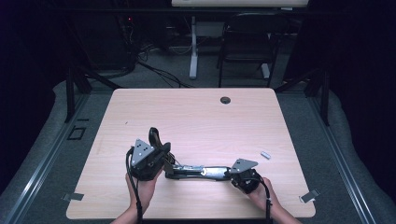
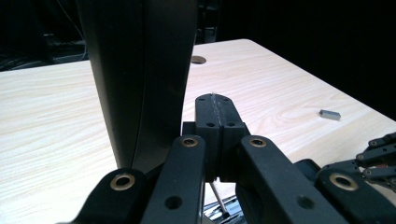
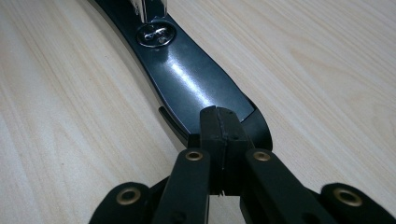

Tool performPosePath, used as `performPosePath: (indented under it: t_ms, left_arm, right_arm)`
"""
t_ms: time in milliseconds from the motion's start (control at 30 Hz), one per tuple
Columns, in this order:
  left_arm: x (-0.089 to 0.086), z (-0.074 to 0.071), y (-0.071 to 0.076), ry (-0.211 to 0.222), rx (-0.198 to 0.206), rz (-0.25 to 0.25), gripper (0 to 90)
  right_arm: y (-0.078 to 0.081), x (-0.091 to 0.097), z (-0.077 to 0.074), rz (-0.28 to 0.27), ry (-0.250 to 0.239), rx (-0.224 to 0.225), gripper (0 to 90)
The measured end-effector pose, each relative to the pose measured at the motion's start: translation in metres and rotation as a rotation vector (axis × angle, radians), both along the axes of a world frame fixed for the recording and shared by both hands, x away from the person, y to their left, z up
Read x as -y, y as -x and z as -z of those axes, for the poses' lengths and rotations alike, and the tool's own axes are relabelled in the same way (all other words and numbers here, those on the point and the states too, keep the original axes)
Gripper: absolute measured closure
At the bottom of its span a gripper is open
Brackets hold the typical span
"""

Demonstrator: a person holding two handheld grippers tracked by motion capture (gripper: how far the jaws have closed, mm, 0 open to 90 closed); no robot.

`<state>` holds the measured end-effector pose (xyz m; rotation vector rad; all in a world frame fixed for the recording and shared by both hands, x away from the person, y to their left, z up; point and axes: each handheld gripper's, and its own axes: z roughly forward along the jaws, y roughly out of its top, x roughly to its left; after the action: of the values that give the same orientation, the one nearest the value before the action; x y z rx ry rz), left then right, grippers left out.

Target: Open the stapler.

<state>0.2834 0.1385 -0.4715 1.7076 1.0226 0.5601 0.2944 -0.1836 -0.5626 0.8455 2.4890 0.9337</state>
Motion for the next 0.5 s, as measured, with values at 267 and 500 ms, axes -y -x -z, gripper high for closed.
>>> performPosePath:
  t_ms: [267,500]
  left_arm:
    - [-0.0011,0.0013,0.0008,-0.009,0.01,-0.026,90.0]
    - [-0.0036,0.0015,0.0013,-0.024,0.014,-0.067,90.0]
  right_arm:
    - [0.0,0.0002,0.0001,0.001,-0.002,0.0,90.0]
    - [0.0001,0.0001,0.0,0.0,0.001,0.001,90.0]
